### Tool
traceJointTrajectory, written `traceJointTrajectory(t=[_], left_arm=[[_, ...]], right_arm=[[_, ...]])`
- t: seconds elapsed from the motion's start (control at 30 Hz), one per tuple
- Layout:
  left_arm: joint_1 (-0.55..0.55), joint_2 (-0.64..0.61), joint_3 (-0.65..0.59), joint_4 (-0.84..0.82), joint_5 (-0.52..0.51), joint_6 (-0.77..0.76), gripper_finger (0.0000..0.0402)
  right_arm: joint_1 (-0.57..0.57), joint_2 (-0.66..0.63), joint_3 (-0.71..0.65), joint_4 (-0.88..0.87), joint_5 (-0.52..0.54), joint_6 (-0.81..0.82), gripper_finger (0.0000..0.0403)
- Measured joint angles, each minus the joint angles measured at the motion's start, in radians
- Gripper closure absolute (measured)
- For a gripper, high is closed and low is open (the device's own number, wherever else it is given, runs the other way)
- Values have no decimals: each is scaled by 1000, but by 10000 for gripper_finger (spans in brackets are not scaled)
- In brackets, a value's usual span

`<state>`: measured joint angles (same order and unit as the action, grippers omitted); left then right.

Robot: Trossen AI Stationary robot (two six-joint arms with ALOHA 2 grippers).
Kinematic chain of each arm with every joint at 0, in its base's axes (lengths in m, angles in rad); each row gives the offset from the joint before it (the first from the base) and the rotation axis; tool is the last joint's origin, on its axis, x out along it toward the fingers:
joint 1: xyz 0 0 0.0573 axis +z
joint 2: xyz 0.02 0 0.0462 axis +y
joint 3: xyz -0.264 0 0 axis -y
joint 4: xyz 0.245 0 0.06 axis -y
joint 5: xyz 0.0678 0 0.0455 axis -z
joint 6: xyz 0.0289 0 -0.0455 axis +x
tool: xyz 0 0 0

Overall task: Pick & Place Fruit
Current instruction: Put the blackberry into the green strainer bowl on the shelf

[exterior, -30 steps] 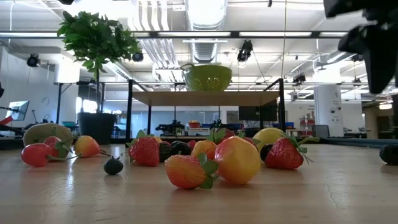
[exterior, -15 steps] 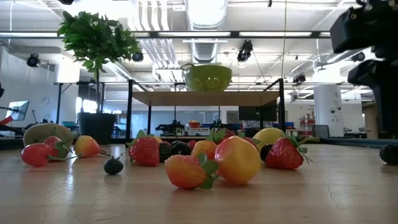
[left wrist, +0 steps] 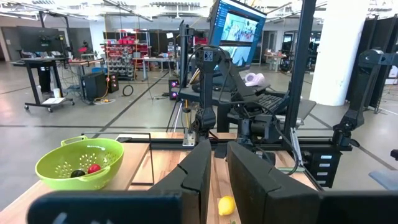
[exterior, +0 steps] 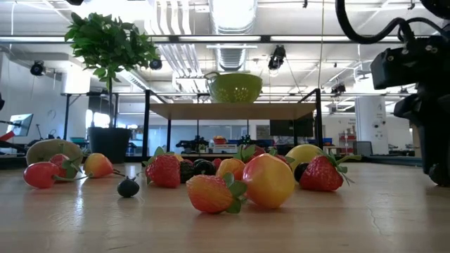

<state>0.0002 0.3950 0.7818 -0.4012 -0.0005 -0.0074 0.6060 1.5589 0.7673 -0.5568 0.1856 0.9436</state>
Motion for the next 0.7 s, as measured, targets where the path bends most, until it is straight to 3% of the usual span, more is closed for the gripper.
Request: traceJointTrajectory(t=[0.37,0.7], left_arm=[[0,0,0,0,0,0,339],[0,0,0,0,0,0,339]], right_arm=[[-4,0,-18,25,24,23,181],[-4,-2,-58,55,35,43,203]])
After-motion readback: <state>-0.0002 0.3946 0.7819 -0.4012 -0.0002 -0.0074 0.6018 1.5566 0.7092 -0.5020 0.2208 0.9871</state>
